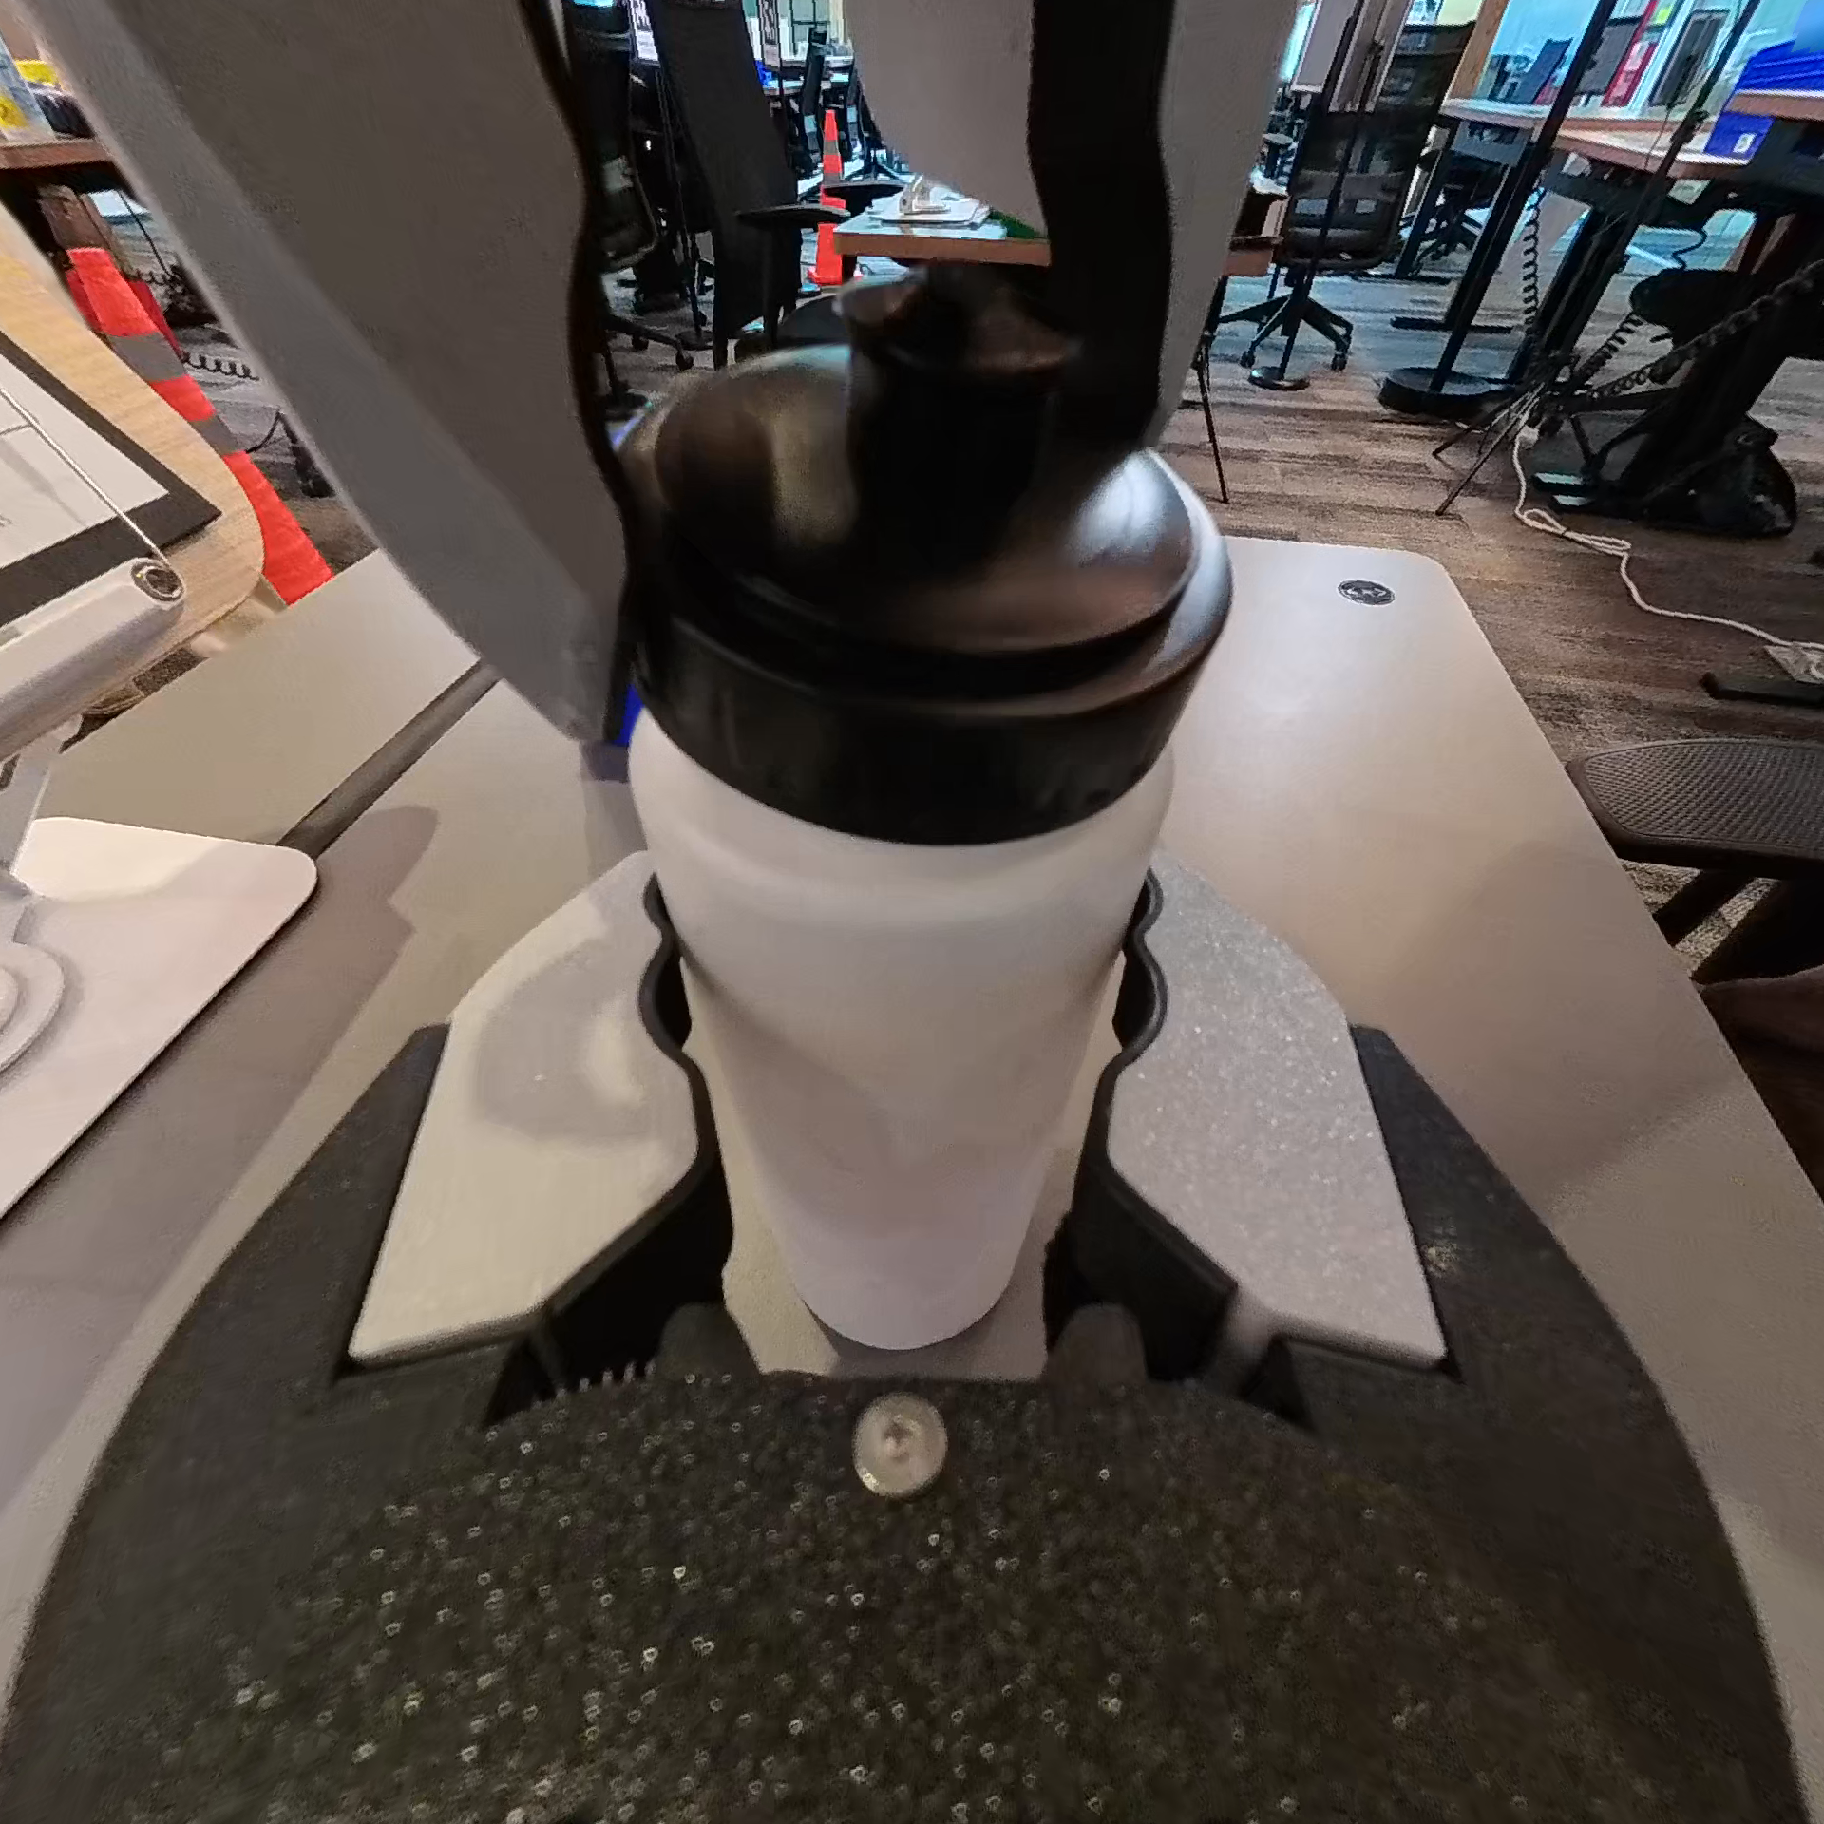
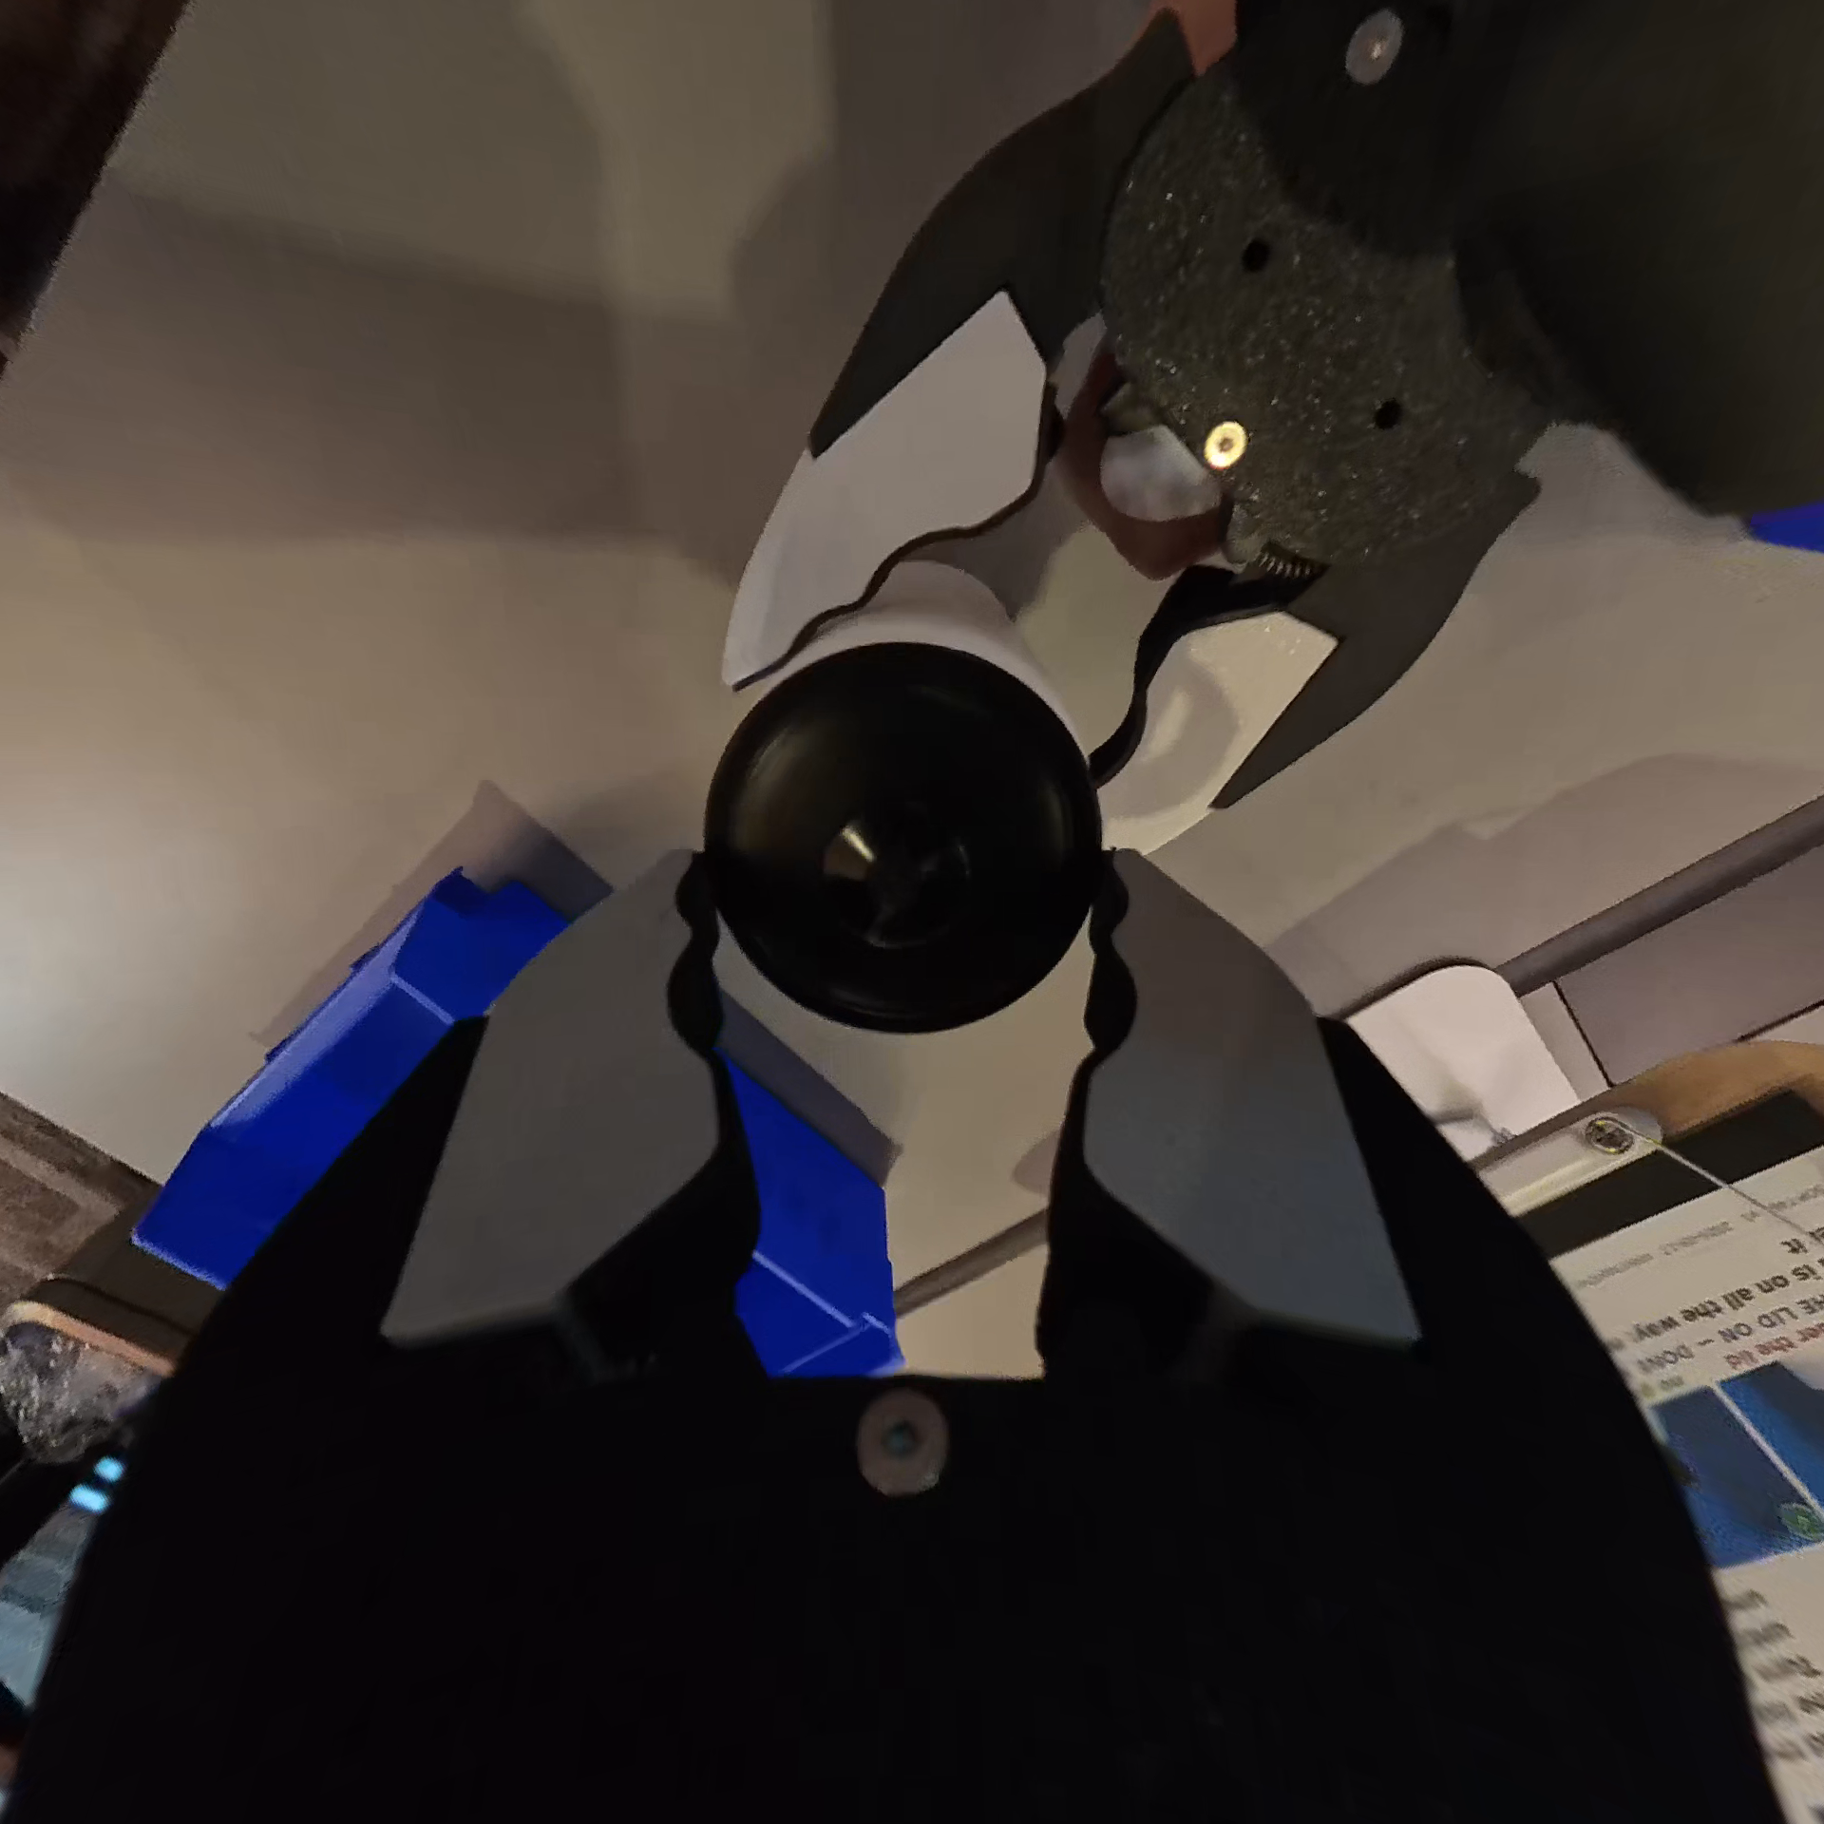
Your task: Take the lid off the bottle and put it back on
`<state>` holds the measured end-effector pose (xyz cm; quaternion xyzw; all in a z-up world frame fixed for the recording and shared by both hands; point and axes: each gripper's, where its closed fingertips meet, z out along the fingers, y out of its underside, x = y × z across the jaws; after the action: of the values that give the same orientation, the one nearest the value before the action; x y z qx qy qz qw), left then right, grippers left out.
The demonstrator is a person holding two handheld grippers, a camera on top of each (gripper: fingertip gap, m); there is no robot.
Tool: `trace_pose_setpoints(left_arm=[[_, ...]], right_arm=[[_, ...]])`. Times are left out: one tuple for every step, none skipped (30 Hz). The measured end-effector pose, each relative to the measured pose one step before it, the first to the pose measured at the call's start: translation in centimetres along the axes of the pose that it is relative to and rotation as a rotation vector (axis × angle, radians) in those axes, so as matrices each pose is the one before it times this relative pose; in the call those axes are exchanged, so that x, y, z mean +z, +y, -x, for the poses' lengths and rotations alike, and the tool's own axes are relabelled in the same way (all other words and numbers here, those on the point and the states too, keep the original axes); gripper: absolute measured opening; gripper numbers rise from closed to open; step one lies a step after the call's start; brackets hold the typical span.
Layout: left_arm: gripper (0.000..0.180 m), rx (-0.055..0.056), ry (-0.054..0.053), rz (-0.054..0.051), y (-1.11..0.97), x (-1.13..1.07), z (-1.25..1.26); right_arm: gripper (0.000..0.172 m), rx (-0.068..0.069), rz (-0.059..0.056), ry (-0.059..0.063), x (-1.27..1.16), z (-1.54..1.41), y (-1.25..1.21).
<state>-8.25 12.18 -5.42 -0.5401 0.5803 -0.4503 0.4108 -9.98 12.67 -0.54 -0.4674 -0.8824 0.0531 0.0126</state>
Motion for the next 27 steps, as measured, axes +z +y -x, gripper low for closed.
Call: trace_pose_setpoints(left_arm=[[0.085, 0.0003, -0.0003, -0.0002, 0.007, 0.003, 0.016], [0.085, -0.0004, -0.0007, 0.0007, 0.007, 0.004, 0.017], [0.085, -0.0003, -0.0004, 0.0007, -0.001, -0.008, 0.013], [0.085, 0.0012, 0.0002, -0.0003, 0.006, 0.006, -0.014], [0.085, 0.0006, 0.0006, -0.0005, -0.007, 0.005, -0.013], [0.085, 0.0004, 0.0008, -0.0008, -0.001, 0.009, -0.018], [0.085, -0.0011, 0.0006, -0.0009, 0.001, -0.003, 0.014], [0.085, -0.0014, 0.0005, -0.001, -0.003, 0.008, 0.003], [0.085, -0.0006, 0.0003, -0.0007, 0.003, -0.003, 0.001], [0.085, -0.0002, 0.0002, 0.0003, 0.004, -0.003, 0.006], [0.085, 0.0001, -0.0002, 0.001, 0.0, 0.0, 0.003], [0.085, 0.0006, -0.0003, 0.0007, 0.007, 0.006, -0.012], [0.085, 0.0005, -0.0002, 0.0006, -0.002, -0.006, -0.004], [0.085, 0.0005, -0.0001, 0.0009, -0.001, 0.002, -0.004], [0.085, 0.0008, 0.0001, 0.0007, 0.006, 0.007, -0.014], [0.085, 0.0007, 0.0005, 0.0005, -0.006, 0.005, -0.021], [0.085, 0.001, 0.0008, 0.0006, 0.005, 0.007, -0.023], [0.085, 0.0016, 0.0009, 0.001, -0.003, 0.013, -0.038], [0.085, 0.001, 0.0006, 0.0017, 0.007, 0.007, -0.029], [0.085, -0.0002, 0.0005, 0.0013, 0.002, 0.008, -0.016], [0.085, -0.0005, 0.0011, -0.0001, 0.006, 0.013, -0.017], [0.085, 0.0006, 0.0011, -0.0007, -0.009, 0.007, -0.03], [0.085, 0.0015, -0.0003, 0.0003, -0.002, 0.02, -0.023], [0.085, 0.0005, -0.0013, 0.0016, -0.002, 0.037, -0.016], [0.085, -0.0015, -0.0018, 0.001, -0.002, 0.009, 0.024], [0.085, -0.0032, -0.0019, -0.0008, 0.013, -0.004, 0.06], [0.085, -0.0048, -0.0001, -0.0026, 0.009, -0.03, 0.073]], right_arm=[[0.073, 0.0128, -0.02, 0.0017, 0.009, 0.009, 0.01], [0.073, 0.0095, -0.0193, 0.0034, -0.022, -0.006, 0.028], [0.073, 0.0089, -0.0198, 0.0058, -0.002, -0.029, 0.01], [0.073, 0.0108, -0.0182, 0.0025, 0.044, 0.012, -0.039], [0.073, 0.0127, -0.0087, -0.0006, 0.053, 0.04, 0.04], [0.073, 0.0128, -0.0064, -0.0018, 0.02, 0.044, -0.011], [0.073, 0.0086, -0.0028, 0.0008, 0.008, 0.0, 0.015], [0.073, 0.0173, -0.0001, -0.0021, 0.002, -0.01, 0.02], [0.073, 0.014, -0.0014, -0.0025, 0.001, 0.009, 0.002], [0.073, 0.0097, -0.0022, -0.0017, -0.004, 0.008, 0.001], [0.073, 0.0128, -0.0034, -0.003, 0.01, 0.006, -0.004], [0.073, 0.0142, -0.0056, -0.0039, 0.018, 0.009, -0.004], [0.073, 0.0156, -0.0088, -0.0019, 0.005, 0.02, -0.023], [0.073, 0.0201, -0.0096, -0.0007, 0.015, 0.021, -0.017], [0.073, 0.0168, -0.0082, 0.0007, 0.01, 0.027, -0.012], [0.073, 0.02, -0.0073, -0.0012, 0.008, 0.087, -0.02], [0.073, 0.0195, -0.0071, 0.0049, 0.009, 0.034, -0.019], [0.073, 0.0108, -0.0081, 0.0078, 0.009, 0.048, -0.013], [0.073, 0.0132, -0.0101, 0.0093, 0.006, 0.055, -0.014], [0.073, 0.0222, -0.0064, 0.0106, 0.011, 0.034, 0.011], [0.073, 0.0239, -0.0023, 0.0116, -0.007, 0.016, 0.019], [0.073, 0.0071, -0.0031, 0.013, 0.008, 0.02, 0.0], [0.073, -0.0102, -0.0078, 0.0158, -0.006, 0.031, -0.027], [0.073, -0.03, -0.0148, 0.0195, -0.017, -0.002, -0.038], [0.073, -0.0508, -0.0197, 0.0234, -0.017, -0.07, -0.065], [0.073, -0.0372, -0.0106, 0.0174, 0.002, -0.106, -0.014], [0.073, -0.0058, -0.0015, 0.0008, 0.014, -0.106, -0.019]])
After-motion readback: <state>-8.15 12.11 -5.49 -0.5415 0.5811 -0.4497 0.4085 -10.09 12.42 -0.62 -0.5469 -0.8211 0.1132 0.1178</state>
